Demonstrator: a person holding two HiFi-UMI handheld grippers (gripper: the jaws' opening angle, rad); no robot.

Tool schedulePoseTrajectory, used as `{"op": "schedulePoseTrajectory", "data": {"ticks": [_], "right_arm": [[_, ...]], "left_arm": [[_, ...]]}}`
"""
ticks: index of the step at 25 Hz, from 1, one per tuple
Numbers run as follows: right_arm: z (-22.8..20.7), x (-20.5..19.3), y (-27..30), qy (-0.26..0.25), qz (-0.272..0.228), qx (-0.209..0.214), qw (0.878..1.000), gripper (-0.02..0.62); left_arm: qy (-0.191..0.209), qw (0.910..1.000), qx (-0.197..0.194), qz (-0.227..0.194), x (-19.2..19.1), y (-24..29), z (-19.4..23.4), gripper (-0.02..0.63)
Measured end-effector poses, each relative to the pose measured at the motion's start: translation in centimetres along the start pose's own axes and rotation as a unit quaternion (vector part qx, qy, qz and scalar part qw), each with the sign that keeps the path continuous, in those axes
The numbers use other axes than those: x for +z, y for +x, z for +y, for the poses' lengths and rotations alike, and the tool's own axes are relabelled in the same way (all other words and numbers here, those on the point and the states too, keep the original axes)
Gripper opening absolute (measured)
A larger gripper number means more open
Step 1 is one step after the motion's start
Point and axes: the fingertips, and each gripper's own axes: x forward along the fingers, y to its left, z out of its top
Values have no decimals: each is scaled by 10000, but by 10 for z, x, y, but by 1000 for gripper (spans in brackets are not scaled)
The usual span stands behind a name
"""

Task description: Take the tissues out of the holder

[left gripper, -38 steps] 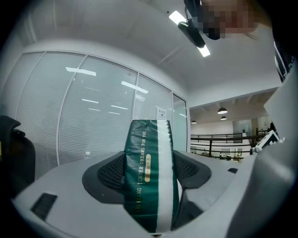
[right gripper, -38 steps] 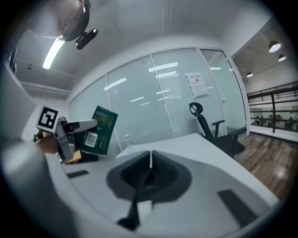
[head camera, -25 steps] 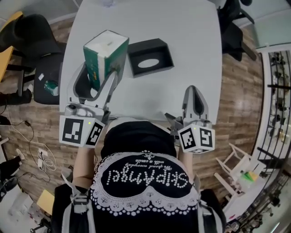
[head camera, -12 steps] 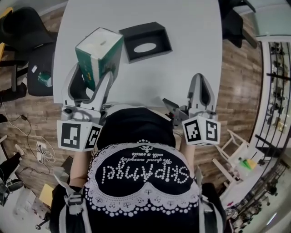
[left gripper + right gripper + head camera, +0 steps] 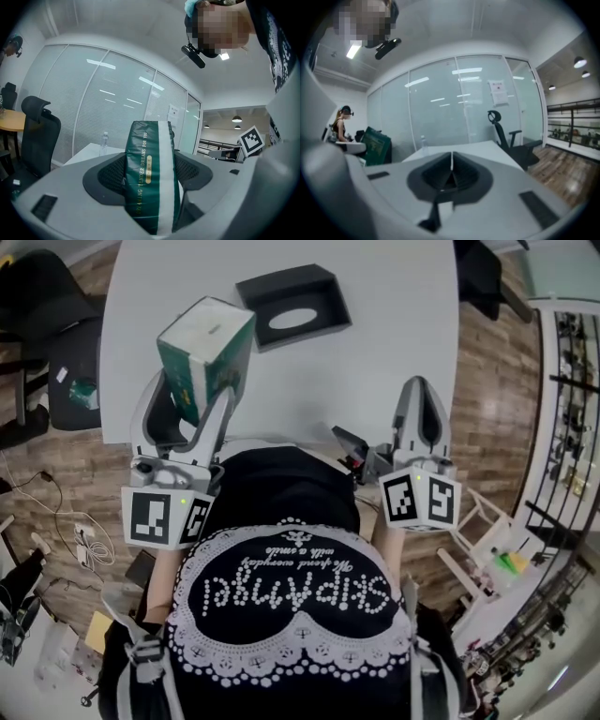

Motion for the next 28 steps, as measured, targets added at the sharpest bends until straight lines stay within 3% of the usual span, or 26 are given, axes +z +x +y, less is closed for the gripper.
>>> {"op": "schedulePoseTrajectory", "data": {"ticks": [28], "right_arm": [[-11,-4,-11,-59,111,-155,9998,34]], "left_arm": [[87,9997,-234,-13,7,13,-12,337]]}}
